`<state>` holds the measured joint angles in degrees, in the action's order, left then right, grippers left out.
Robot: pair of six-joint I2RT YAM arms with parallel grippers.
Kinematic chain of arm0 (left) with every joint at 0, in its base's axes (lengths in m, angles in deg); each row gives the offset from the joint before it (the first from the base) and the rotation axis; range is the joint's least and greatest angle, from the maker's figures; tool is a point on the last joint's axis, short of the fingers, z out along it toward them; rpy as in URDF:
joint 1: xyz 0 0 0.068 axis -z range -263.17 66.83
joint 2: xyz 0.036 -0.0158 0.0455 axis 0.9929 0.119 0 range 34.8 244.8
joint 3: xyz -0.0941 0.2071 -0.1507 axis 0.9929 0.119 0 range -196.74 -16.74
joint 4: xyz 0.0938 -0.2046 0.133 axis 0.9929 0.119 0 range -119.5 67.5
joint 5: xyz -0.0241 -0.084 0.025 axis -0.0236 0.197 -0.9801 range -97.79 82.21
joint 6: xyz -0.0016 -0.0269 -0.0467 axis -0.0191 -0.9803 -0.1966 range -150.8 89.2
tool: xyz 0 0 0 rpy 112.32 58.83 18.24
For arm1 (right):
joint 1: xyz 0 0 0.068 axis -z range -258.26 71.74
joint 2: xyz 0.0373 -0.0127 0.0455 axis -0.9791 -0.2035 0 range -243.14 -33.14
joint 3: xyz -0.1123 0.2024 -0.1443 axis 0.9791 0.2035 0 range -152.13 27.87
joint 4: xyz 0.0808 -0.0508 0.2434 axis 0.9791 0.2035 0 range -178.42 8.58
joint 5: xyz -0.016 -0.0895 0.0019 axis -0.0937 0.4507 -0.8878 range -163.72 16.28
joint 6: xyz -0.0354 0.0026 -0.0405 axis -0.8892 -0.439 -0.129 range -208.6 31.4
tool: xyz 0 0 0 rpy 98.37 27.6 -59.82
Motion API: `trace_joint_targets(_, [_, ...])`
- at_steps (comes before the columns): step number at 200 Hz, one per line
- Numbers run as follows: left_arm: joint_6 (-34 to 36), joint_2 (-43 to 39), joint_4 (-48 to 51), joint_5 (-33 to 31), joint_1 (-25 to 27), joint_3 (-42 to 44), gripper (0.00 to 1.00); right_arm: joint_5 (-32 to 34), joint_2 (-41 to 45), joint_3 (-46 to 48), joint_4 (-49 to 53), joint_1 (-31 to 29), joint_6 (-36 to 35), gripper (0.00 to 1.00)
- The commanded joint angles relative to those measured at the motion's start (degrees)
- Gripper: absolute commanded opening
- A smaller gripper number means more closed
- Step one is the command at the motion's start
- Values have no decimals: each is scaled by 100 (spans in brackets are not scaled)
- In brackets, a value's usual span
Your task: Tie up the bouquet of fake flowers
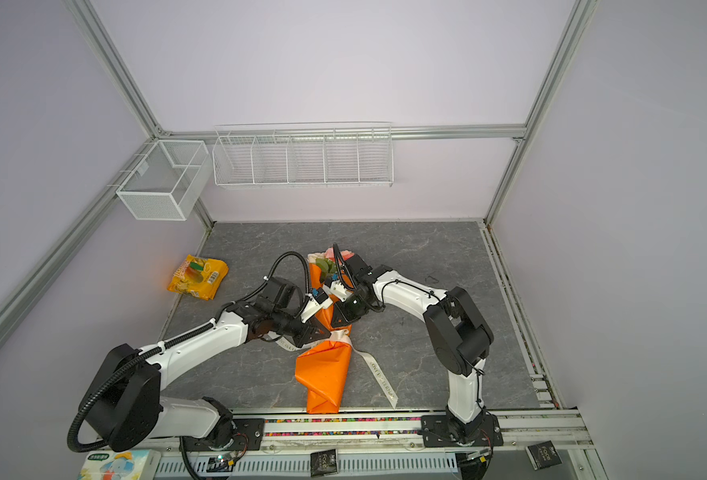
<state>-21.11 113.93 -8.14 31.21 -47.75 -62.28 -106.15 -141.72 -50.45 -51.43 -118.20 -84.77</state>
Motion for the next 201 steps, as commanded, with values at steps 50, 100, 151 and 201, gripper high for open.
trace_joint_targets(50, [70,-128,92,-25,27,-146,0,-215,-266,-224,802,-212,-684,38])
trace_joint_targets(100, [45,-106,99,14,26,-154,0,92,-527,-456,997,-397,-826,24])
trace_joint_targets(151, [42,-118,111,0,29,-157,0,261,-134,-264,460,-322,-474,13])
trace_joint_targets(201, [31,-188,95,-19,31,-131,0,166,16,-70,203,-247,-378,22])
